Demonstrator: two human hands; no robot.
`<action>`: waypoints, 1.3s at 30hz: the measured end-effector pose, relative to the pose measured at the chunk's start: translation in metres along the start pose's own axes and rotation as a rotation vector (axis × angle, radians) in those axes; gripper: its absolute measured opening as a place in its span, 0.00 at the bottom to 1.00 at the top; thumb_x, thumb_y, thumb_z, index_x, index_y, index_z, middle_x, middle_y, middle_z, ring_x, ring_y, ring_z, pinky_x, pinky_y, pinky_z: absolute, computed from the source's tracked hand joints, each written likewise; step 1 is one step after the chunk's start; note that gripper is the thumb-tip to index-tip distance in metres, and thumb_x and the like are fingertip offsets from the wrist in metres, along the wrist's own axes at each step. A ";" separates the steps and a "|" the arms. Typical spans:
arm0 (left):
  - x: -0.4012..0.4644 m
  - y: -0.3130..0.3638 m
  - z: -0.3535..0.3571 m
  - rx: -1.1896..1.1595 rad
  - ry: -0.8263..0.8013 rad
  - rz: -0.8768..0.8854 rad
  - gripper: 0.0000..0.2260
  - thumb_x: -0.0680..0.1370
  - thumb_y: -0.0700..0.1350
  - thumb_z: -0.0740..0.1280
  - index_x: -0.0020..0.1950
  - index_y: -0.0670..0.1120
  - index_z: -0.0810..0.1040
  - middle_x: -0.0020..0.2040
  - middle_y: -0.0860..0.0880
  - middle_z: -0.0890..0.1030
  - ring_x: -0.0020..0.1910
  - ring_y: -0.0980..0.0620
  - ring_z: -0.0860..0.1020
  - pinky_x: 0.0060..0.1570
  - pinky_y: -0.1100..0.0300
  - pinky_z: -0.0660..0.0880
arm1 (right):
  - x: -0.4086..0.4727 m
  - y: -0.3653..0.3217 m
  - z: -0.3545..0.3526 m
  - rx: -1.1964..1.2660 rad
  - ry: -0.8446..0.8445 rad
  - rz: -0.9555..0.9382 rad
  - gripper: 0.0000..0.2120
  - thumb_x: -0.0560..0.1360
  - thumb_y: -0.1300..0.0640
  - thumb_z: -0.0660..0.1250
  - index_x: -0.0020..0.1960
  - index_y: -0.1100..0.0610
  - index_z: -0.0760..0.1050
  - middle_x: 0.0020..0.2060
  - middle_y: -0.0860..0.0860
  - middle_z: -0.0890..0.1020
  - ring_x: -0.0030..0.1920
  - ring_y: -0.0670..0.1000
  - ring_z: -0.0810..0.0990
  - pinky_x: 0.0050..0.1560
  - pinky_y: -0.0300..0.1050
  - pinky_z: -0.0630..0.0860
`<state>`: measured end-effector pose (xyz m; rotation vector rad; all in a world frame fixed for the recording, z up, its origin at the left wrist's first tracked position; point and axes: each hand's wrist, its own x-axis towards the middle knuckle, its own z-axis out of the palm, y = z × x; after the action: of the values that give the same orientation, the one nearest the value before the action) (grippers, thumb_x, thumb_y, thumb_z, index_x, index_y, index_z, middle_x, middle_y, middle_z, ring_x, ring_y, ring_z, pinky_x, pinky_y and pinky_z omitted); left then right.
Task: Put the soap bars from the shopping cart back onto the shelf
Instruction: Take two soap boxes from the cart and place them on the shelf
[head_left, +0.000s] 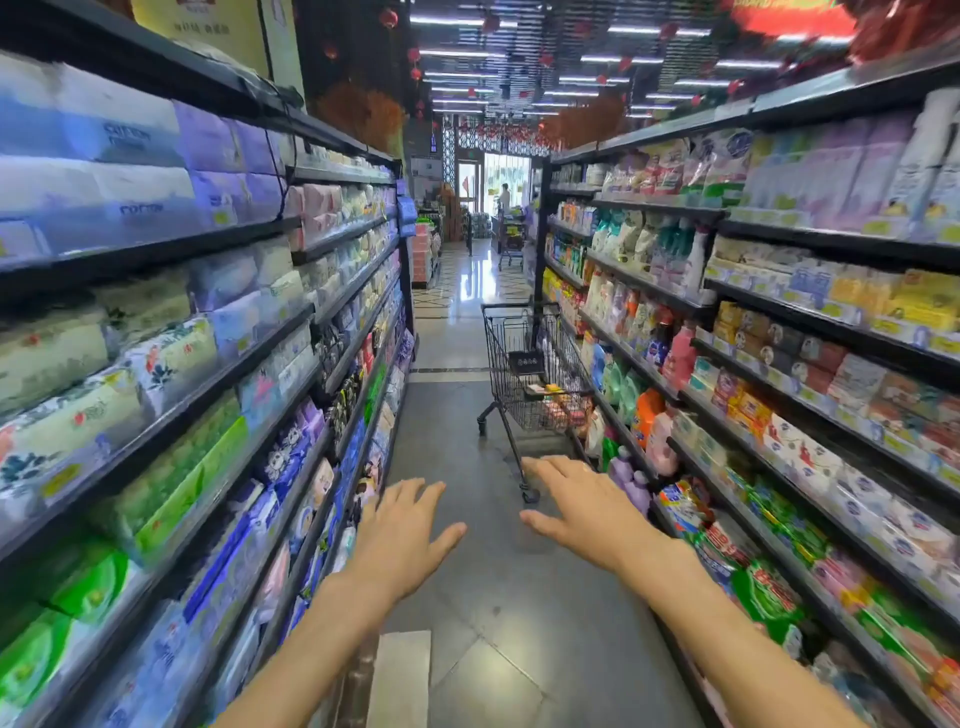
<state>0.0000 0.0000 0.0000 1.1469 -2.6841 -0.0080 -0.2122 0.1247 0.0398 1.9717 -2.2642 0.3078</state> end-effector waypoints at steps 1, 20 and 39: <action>0.017 -0.009 0.002 -0.015 0.005 0.008 0.31 0.79 0.67 0.54 0.77 0.52 0.60 0.75 0.49 0.65 0.74 0.48 0.62 0.71 0.48 0.62 | 0.018 0.003 0.004 0.018 0.005 0.001 0.34 0.76 0.37 0.61 0.77 0.48 0.58 0.70 0.48 0.69 0.70 0.53 0.68 0.63 0.52 0.71; 0.467 -0.126 0.088 0.023 0.013 -0.001 0.37 0.74 0.71 0.46 0.77 0.53 0.60 0.73 0.50 0.67 0.72 0.49 0.65 0.70 0.51 0.63 | 0.447 0.197 0.100 0.040 -0.020 0.020 0.34 0.74 0.36 0.62 0.76 0.49 0.60 0.69 0.48 0.70 0.68 0.53 0.69 0.64 0.51 0.70; 0.952 -0.252 0.179 0.022 -0.047 0.120 0.41 0.69 0.71 0.40 0.77 0.53 0.60 0.74 0.48 0.66 0.71 0.46 0.67 0.68 0.49 0.65 | 0.892 0.380 0.211 0.035 -0.073 0.108 0.34 0.76 0.38 0.63 0.77 0.48 0.56 0.70 0.49 0.70 0.68 0.52 0.70 0.65 0.52 0.71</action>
<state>-0.4956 -0.8699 -0.0063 1.0018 -2.7969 0.0138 -0.7058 -0.7353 0.0080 1.9112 -2.4326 0.2929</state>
